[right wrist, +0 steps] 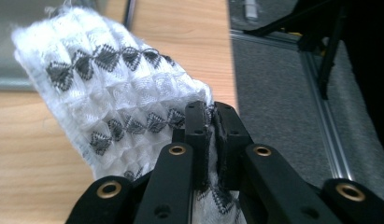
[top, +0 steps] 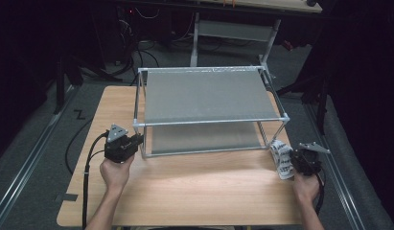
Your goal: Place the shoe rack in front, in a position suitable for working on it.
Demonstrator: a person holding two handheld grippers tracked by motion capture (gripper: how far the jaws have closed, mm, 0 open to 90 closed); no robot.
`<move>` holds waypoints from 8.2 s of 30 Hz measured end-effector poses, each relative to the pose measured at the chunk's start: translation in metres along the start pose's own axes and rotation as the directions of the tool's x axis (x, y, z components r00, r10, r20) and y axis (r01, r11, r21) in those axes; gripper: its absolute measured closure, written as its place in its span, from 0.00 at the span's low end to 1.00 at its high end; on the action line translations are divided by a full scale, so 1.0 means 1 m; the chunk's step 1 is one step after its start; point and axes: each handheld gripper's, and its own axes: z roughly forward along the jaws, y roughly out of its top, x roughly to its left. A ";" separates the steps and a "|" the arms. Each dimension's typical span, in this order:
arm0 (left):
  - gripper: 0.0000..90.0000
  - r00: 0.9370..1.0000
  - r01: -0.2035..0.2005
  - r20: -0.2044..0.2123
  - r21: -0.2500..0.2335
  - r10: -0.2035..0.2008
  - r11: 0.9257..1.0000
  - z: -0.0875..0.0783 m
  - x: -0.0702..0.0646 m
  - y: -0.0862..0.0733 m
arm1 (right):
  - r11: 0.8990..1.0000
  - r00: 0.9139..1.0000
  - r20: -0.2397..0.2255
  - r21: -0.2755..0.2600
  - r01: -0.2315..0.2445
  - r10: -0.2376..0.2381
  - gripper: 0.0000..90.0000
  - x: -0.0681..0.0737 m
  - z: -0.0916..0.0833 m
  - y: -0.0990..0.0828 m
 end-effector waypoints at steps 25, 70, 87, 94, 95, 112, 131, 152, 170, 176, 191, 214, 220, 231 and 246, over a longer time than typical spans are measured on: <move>0.88 1.000 0.006 0.015 0.000 -0.006 1.000 0.000 0.002 0.000 | 0.994 1.000 -0.006 -0.107 -0.027 0.026 0.95 0.000 -0.023 0.034; 0.88 1.000 -0.005 0.018 -0.012 0.005 1.000 0.000 0.002 -0.002 | 0.997 0.993 -0.107 0.034 0.062 -0.058 0.95 0.036 0.027 0.022; 0.88 1.000 0.000 0.019 -0.019 0.000 1.000 0.000 0.001 -0.003 | 0.996 0.991 -0.120 -0.076 0.046 -0.054 0.95 0.028 -0.003 0.039; 0.88 1.000 -0.003 0.016 -0.029 0.004 1.000 0.000 0.001 -0.004 | 0.991 0.993 -0.107 -0.124 0.039 -0.052 0.95 0.022 -0.020 0.056; 0.88 1.000 -0.003 0.017 -0.029 0.004 1.000 0.000 0.001 -0.004 | 0.992 0.993 -0.107 -0.122 0.043 -0.056 0.95 0.022 -0.018 0.056; 0.88 1.000 -0.005 0.017 -0.028 0.005 1.000 0.000 0.001 -0.005 | 0.996 0.992 -0.107 0.056 0.067 -0.061 0.95 0.033 0.028 0.015; 0.86 1.000 -0.008 0.020 0.017 0.008 1.000 0.004 0.002 -0.011 | 0.993 0.993 -0.102 -0.104 0.051 -0.061 0.95 0.014 -0.031 0.041; 0.87 1.000 0.006 0.015 0.056 -0.006 0.998 0.014 0.004 -0.025 | 0.985 0.995 -0.079 -0.170 0.040 -0.054 0.95 0.004 -0.058 0.042; 0.88 1.000 -0.007 0.012 0.057 0.006 0.998 0.014 0.004 -0.025 | 0.959 0.992 -0.069 -0.273 0.081 -0.104 0.95 -0.001 -0.106 0.071; 0.88 1.000 -0.009 0.012 0.057 0.008 0.998 0.014 0.004 -0.025 | 0.947 0.990 -0.068 -0.305 0.100 -0.127 0.95 0.002 -0.121 0.084; 0.88 1.000 -0.011 0.014 0.057 0.010 0.998 0.014 0.004 -0.025 | 0.925 0.974 -0.111 -0.350 0.149 -0.199 0.95 0.033 -0.129 0.120; 0.88 1.000 -0.014 0.014 0.056 0.013 0.998 0.014 0.004 -0.026 | 0.917 0.953 -0.166 -0.357 0.181 -0.253 0.96 0.074 -0.110 0.150; 0.88 1.000 -0.015 0.014 0.055 0.014 0.998 0.014 0.004 -0.026 | 0.939 0.962 -0.175 -0.311 0.150 -0.211 0.95 0.073 -0.086 0.152; 0.88 1.000 -0.012 0.023 0.048 0.011 0.999 0.016 0.003 -0.026 | 0.968 0.970 -0.184 -0.224 0.117 -0.159 0.66 0.068 -0.054 0.143; 0.88 0.999 -0.029 0.032 0.059 0.028 0.998 0.025 -0.004 -0.021 | 0.967 0.974 -0.172 -0.229 0.108 -0.150 0.63 0.071 -0.051 0.142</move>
